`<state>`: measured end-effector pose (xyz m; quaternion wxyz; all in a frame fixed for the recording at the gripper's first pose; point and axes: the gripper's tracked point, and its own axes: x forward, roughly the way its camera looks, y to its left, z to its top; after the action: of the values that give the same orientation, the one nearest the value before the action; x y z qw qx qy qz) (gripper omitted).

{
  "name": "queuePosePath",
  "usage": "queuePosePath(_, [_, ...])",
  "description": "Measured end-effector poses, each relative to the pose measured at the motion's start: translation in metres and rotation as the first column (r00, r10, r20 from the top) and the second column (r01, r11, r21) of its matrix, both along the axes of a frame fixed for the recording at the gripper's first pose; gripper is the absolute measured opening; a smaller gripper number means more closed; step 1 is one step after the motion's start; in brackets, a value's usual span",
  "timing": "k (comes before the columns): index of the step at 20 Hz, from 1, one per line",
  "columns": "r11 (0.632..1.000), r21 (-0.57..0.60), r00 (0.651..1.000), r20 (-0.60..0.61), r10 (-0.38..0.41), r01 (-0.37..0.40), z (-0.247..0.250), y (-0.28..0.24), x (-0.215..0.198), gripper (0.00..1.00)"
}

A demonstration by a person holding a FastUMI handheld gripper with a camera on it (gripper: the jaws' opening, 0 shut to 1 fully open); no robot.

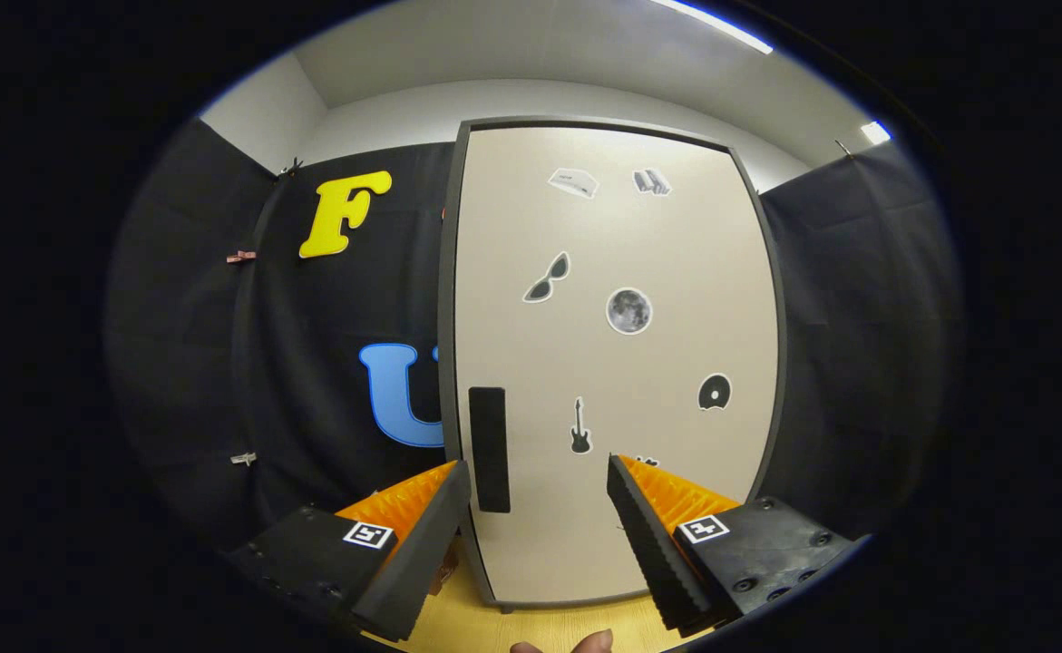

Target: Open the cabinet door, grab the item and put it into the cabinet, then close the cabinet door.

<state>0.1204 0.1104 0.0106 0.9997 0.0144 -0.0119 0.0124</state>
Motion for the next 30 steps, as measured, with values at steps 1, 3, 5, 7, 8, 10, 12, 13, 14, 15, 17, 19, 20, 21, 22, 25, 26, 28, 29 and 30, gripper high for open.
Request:
queuePosePath(1, [1.0, -0.01, 1.0, -0.001, -0.001, 0.001, -0.004, 0.003, 0.008, 0.98])
queuePosePath(3, [1.0, -0.027, 1.0, -0.004, -0.006, 0.006, -0.01, 0.009, 0.022, 0.98])
queuePosePath(5, [0.999, -0.04, 1.0, 0.007, -0.015, 0.016, -0.013, 0.012, 0.038, 0.98])
queuePosePath(7, [0.999, -0.046, 1.0, 0.012, -0.026, 0.027, -0.017, 0.014, 0.051, 0.98])
queuePosePath(8, [0.998, -0.046, 0.999, 0.011, -0.03, 0.03, -0.019, 0.014, 0.058, 0.98])
queuePosePath(10, [0.998, -0.045, 0.999, 0.004, -0.037, 0.037, -0.024, 0.014, 0.069, 0.98])
queuePosePath(12, [0.999, -0.045, 0.999, 0.025, -0.026, 0.027, -0.023, 0.018, 0.069, 0.97])
queuePosePath(13, [0.997, -0.064, 0.999, 0.03, -0.029, 0.03, -0.024, 0.018, 0.069, 0.95])
queuePosePath(14, [0.997, -0.075, 0.999, 0.033, -0.023, 0.026, -0.026, 0.021, 0.069, 0.95])
queuePosePath(15, [0.997, -0.073, 1.0, 0.018, -0.014, 0.015, -0.03, 0.024, 0.067, 0.95])
queuePosePath(17, [0.998, -0.064, 1.0, 0.002, -0.005, 0.005, -0.033, 0.028, 0.067, 0.96])
queuePosePath(19, [0.998, -0.054, 1.0, -0.01, 0.006, -0.007, -0.038, 0.035, 0.068, 0.97])
queuePosePath(20, [0.999, -0.049, 1.0, -0.014, 0.011, -0.012, -0.039, 0.038, 0.068, 0.97])
queuePosePath(21, [0.999, -0.043, 1.0, -0.015, 0.014, -0.015, -0.04, 0.041, 0.07, 0.97])
queuePosePath(22, [0.999, -0.038, 1.0, -0.018, 0.012, -0.013, -0.04, 0.043, 0.072, 0.97])
queuePosePath(25, [1.0, -0.021, 0.998, -0.055, 0.002, -0.003, -0.053, 0.047, 0.084, 0.97])
queuePosePath(26, [1.0, -0.017, 0.998, -0.067, -0.006, 0.004, -0.058, 0.047, 0.088, 0.97])
queuePosePath(28, [0.999, -0.021, 0.996, -0.076, -0.035, 0.034, -0.064, 0.044, 0.1, 0.91])
queuePosePath(29, [0.999, -0.014, 0.995, -0.088, -0.038, 0.037, -0.068, 0.044, 0.101, 0.83])
queuePosePath(30, [0.999, -0.007, 0.998, -0.053, -0.032, 0.031, -0.063, 0.048, 0.101, 0.73])
